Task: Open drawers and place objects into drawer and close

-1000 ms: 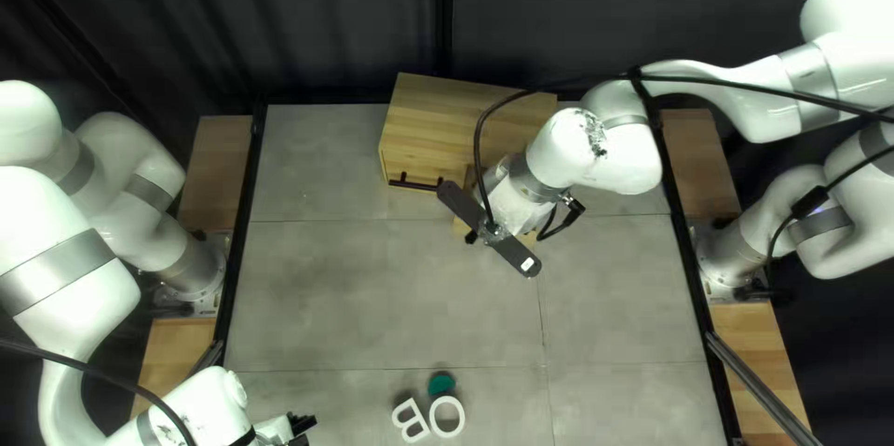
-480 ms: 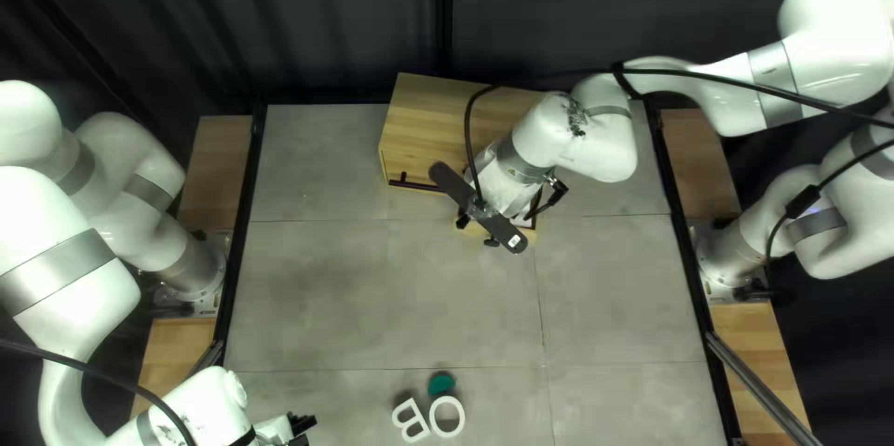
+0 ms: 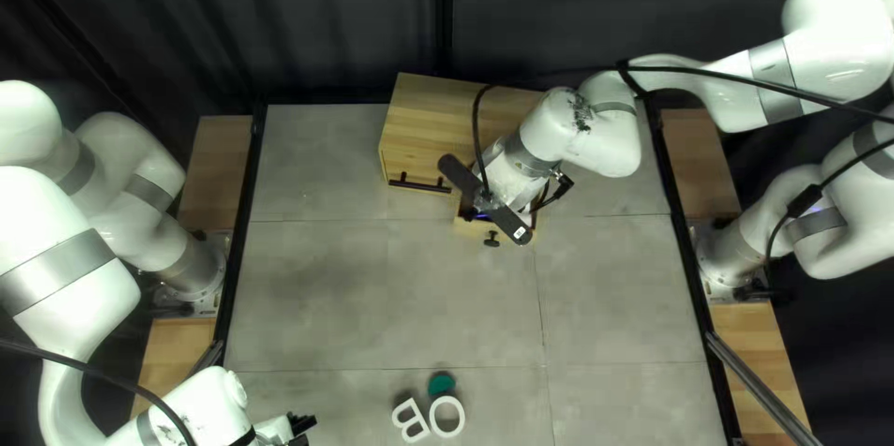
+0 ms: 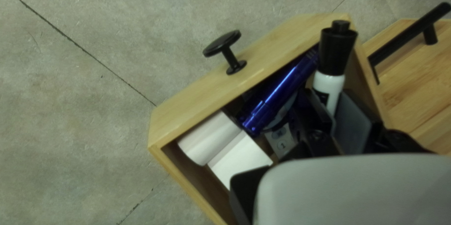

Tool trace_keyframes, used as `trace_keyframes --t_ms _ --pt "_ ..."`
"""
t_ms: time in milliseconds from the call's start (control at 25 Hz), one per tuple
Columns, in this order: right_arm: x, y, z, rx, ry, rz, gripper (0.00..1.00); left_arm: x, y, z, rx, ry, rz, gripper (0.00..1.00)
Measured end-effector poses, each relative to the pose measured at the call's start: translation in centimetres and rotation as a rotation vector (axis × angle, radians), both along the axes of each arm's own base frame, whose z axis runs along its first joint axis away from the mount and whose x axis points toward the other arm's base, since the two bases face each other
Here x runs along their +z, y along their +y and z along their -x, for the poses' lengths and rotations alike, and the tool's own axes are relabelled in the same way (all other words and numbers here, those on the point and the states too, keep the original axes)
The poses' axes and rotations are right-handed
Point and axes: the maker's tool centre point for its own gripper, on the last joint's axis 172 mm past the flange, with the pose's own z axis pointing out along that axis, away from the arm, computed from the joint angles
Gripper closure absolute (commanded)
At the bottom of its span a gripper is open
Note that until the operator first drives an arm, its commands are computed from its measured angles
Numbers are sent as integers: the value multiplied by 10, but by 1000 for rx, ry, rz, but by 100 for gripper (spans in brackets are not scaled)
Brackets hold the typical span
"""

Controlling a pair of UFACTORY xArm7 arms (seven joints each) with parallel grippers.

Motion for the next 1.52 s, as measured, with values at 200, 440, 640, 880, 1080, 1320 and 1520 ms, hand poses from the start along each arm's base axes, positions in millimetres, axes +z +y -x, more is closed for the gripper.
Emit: trace_keyframes --t_ms 200,440,640,880,1080,1320,1520 --pt "5 -2 2 -17 15 9 0 0 0 0 0 0 0 0" --pt "15 15 5 -40 41 16 0 0 0 0 0 0 0 0" --pt "26 60 18 1 100 30 0 0 0 0 0 0 0 0" --pt "44 113 37 162 200 104 0 0 0 0 0 0 0 0" --pt "51 143 38 298 288 190 0 0 0 0 0 0 0 0" --pt "44 161 32 353 331 224 0 0 0 0 0 0 0 0" --pt "25 174 23 349 346 227 0 0 0 0 0 0 0 0"
